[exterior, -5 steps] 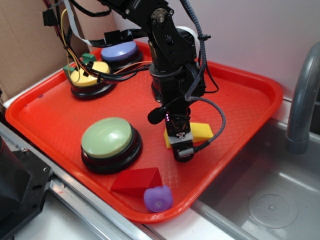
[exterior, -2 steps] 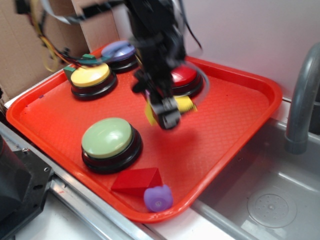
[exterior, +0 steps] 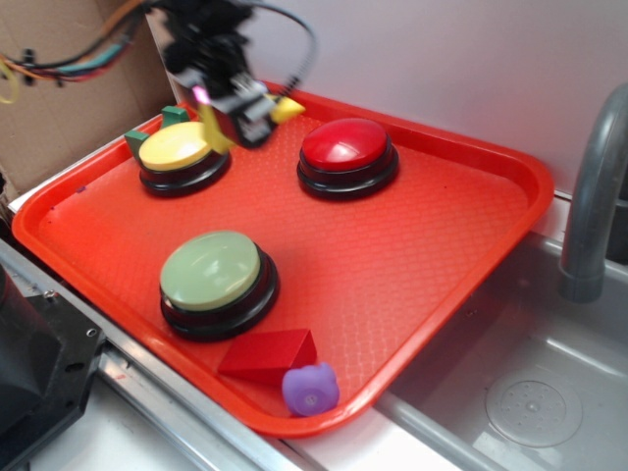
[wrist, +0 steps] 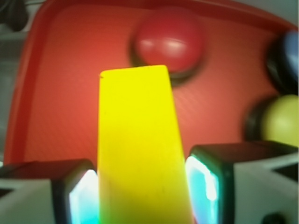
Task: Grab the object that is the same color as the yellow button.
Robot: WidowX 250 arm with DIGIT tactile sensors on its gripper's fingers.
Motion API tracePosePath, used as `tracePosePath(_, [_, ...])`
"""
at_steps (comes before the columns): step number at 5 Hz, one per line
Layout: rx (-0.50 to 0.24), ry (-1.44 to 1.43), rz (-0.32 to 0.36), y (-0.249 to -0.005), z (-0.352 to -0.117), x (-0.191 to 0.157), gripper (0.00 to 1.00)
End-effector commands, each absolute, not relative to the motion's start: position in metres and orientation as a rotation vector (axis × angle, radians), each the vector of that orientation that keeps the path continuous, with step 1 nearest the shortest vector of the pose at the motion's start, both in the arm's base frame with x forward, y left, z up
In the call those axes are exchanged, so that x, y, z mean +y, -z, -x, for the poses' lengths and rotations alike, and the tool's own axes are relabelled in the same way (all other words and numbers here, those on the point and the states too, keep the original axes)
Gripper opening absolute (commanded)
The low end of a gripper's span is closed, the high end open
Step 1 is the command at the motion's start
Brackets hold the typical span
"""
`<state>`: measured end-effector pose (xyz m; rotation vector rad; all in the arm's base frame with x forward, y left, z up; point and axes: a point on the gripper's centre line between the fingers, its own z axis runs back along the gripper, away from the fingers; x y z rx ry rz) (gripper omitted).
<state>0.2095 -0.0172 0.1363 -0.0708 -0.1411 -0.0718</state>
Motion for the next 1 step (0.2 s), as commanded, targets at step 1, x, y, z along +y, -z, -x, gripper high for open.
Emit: tracePosePath(1, [-0.144, -0.161, 0.008, -0.1681, -0.1874, 0.0085, 0.0])
